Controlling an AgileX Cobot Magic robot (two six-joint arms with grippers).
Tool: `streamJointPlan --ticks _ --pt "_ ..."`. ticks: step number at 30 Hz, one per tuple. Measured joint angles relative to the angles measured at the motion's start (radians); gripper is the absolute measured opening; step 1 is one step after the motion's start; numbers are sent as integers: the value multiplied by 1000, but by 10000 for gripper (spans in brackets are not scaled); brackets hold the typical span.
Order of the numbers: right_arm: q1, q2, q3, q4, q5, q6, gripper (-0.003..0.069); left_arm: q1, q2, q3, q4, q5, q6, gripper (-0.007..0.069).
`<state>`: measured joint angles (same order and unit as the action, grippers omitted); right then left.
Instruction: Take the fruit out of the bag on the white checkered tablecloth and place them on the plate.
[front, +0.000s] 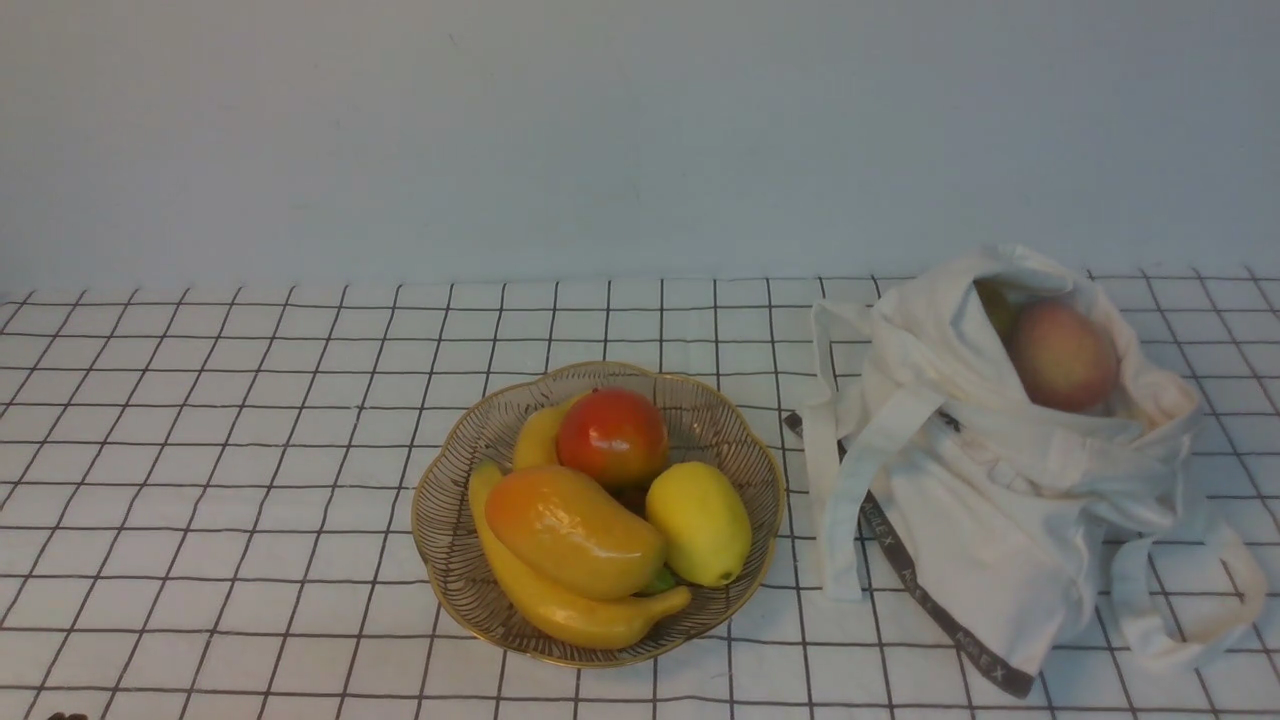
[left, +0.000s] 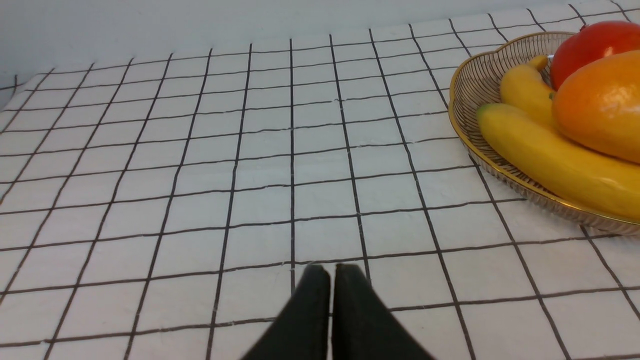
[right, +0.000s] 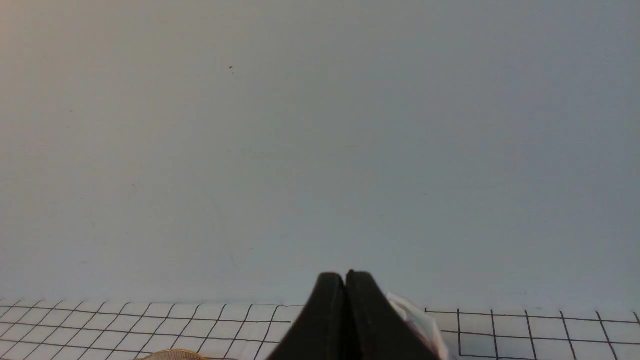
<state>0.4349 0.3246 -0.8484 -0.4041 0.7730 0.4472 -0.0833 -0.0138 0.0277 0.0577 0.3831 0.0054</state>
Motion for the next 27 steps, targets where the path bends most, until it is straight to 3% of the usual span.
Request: streamJointPlan --ticks 7,11,13,21,25,27 --pt "0 0 9 179 -70 -87 -14 0 0 0 0 0 0 -8" --pt "0 0 51 383 -174 -325 -14 0 0 0 0 0 0 -8" --pt "0 0 64 436 -202 -387 -14 0 0 0 0 0 0 -8" --pt "-6 -9 137 486 -279 -474 -14 0 0 0 0 0 0 -8" --pt "-96 -55 223 466 -295 -489 -14 0 0 0 0 0 0 -8" --pt "-240 -115 346 452 -301 -507 -14 0 0 0 0 0 0 -8"
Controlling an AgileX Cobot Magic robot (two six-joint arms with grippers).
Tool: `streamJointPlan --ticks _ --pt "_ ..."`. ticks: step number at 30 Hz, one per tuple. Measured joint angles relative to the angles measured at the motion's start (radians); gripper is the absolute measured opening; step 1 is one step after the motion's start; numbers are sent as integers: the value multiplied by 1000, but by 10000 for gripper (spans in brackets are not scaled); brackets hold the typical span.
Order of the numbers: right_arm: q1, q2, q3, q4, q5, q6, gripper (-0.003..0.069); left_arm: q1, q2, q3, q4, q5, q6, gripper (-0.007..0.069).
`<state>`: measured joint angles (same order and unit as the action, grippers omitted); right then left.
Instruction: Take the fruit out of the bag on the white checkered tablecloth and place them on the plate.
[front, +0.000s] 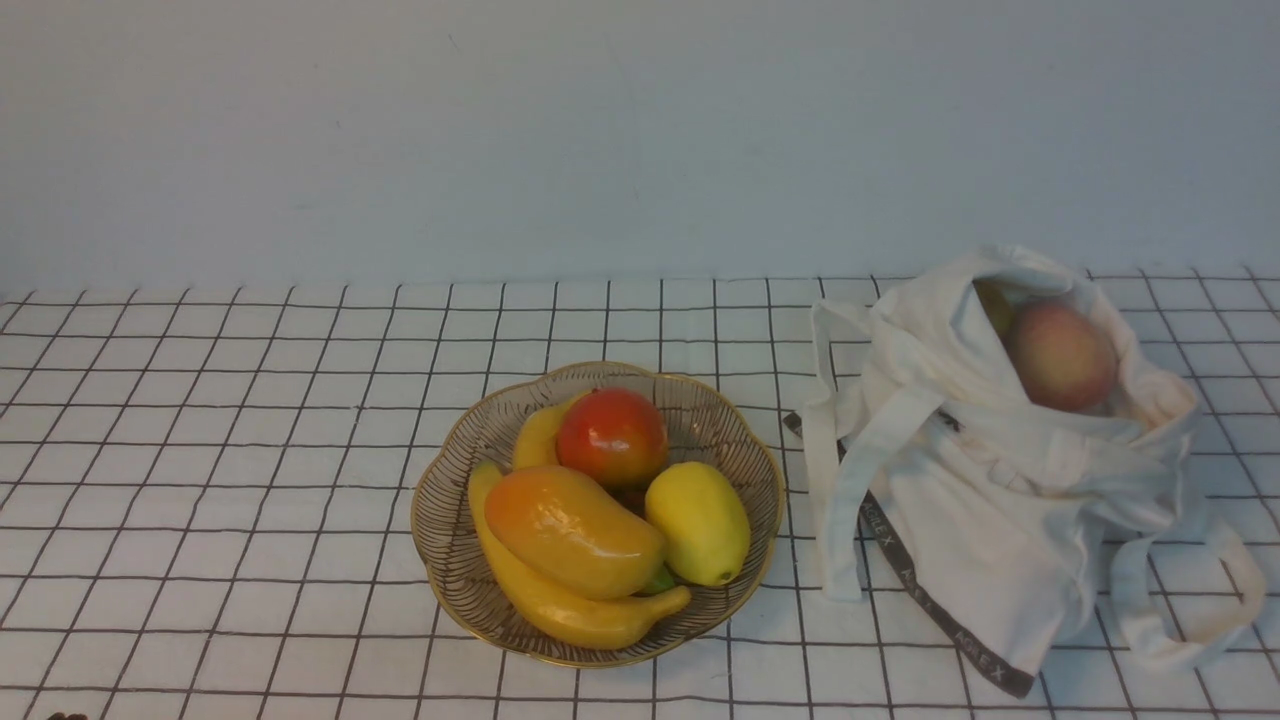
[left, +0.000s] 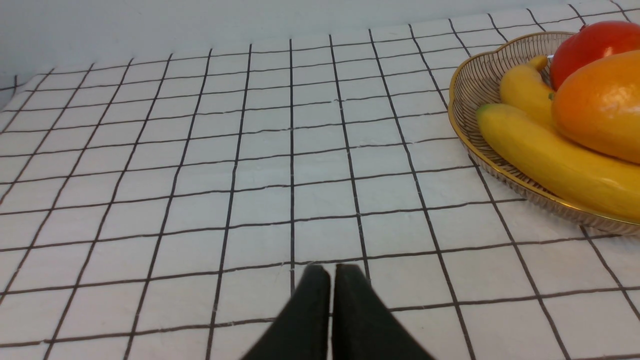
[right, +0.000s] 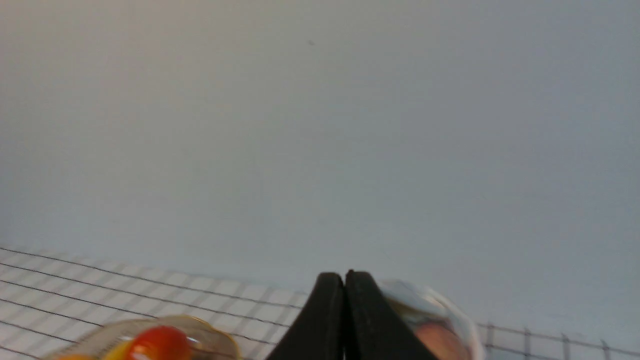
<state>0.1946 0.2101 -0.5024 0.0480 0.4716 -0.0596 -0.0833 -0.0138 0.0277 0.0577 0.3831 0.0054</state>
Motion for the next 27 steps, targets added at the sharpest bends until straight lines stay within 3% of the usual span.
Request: streamJointPlan --ticks 8,11,27 --pt "-238 -206 394 -25 -2 -19 -14 0 0 0 0 0 0 -8" --pt "-243 -218 511 -23 -13 -20 -14 0 0 0 0 1 0 -8" --pt "-244 -222 521 -17 -70 -20 -14 0 0 0 0 1 0 -8"
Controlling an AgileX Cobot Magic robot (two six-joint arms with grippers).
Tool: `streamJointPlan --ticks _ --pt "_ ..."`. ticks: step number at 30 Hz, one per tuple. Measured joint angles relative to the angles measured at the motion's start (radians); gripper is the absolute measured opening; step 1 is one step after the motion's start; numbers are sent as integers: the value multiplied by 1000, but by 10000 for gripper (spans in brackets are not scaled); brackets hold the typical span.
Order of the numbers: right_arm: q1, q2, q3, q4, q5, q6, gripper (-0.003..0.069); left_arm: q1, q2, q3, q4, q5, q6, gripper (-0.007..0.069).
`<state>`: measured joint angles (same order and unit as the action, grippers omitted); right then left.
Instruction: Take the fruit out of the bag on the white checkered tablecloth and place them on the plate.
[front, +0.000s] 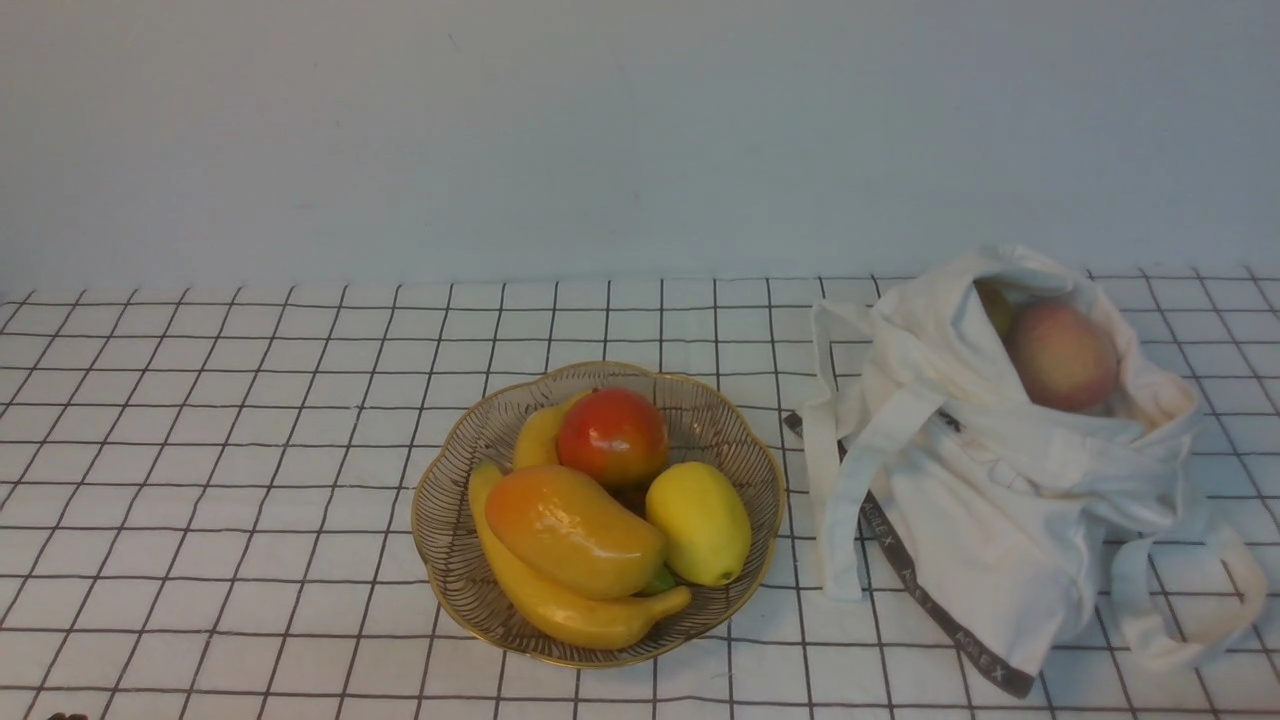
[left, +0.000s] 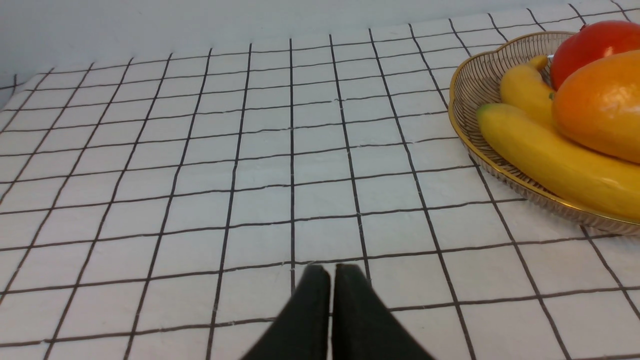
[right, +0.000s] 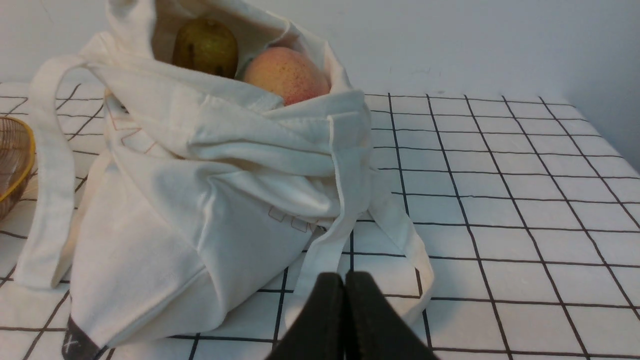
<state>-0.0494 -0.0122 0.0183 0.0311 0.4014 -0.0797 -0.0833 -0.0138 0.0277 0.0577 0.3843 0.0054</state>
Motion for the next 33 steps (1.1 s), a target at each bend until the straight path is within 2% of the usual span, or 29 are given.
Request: streamJointPlan --ticks 33 --pt "-1 0 0 0 -1 15 -14 0 0 0 0 0 0 -8"
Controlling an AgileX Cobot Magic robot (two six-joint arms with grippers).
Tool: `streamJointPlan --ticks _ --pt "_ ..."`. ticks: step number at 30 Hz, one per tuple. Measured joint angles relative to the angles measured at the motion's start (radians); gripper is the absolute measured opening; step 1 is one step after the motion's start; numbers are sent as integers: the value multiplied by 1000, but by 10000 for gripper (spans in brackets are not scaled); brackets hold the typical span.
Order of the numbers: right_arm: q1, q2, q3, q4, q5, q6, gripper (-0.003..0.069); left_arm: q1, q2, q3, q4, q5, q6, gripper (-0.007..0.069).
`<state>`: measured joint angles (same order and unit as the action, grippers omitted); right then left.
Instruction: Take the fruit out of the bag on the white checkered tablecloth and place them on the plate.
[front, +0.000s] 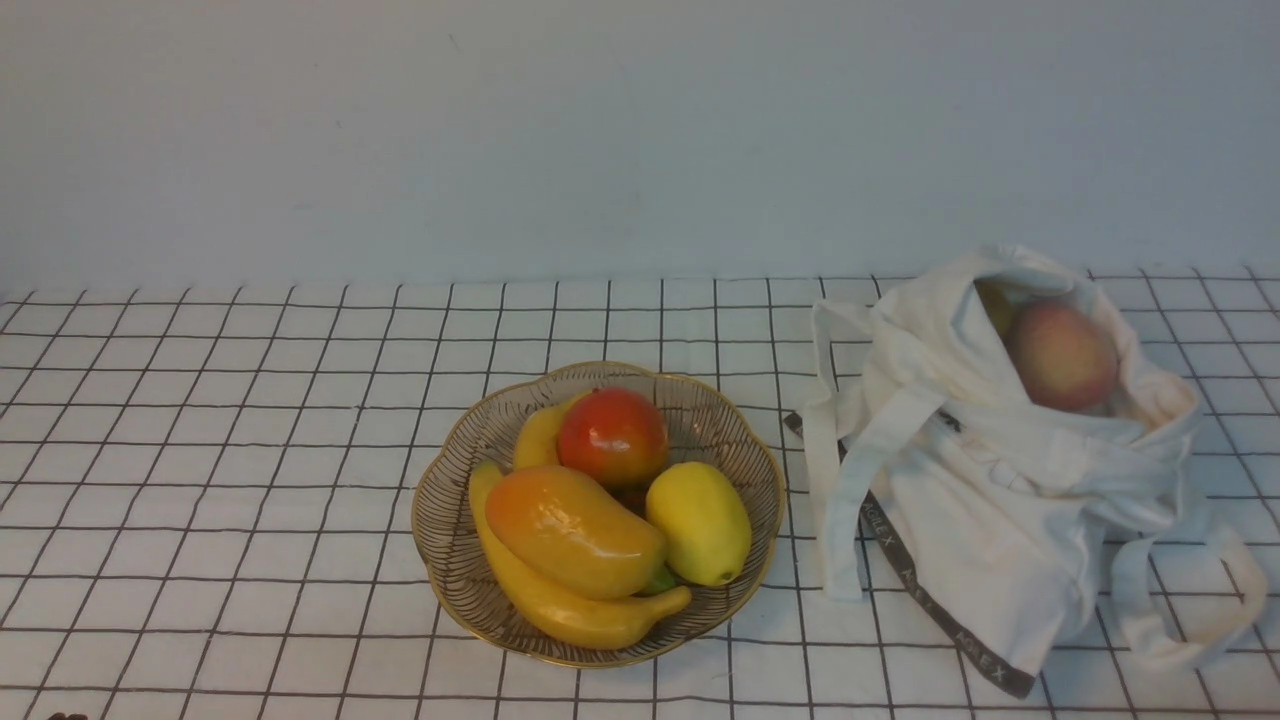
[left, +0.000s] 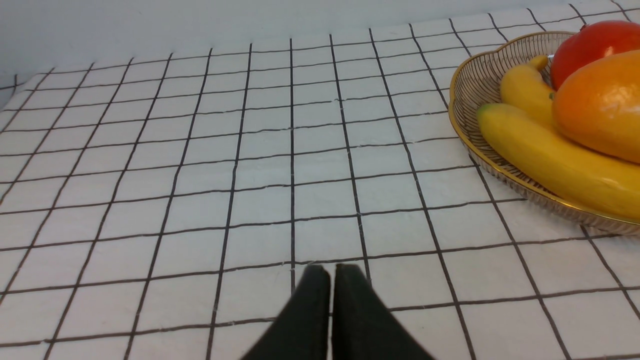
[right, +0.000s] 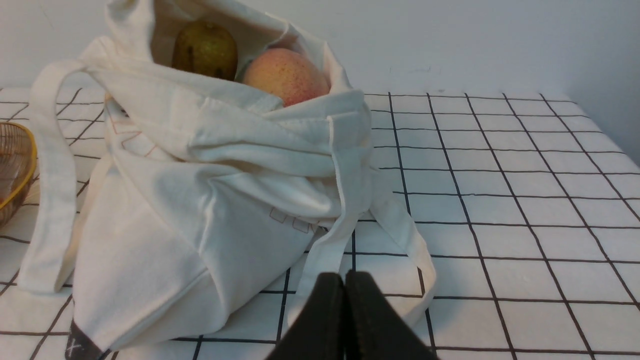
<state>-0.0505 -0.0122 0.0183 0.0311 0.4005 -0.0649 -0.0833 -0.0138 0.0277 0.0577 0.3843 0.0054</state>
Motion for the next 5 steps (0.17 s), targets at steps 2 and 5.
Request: streamJointPlan --ticks 2,5 --pt "0 0 0 0 0 0 -14 0 0 0 0 0 0 -8" --pt "0 0 0 0 0 0 -14 0 0 0 0 0 0 -8"
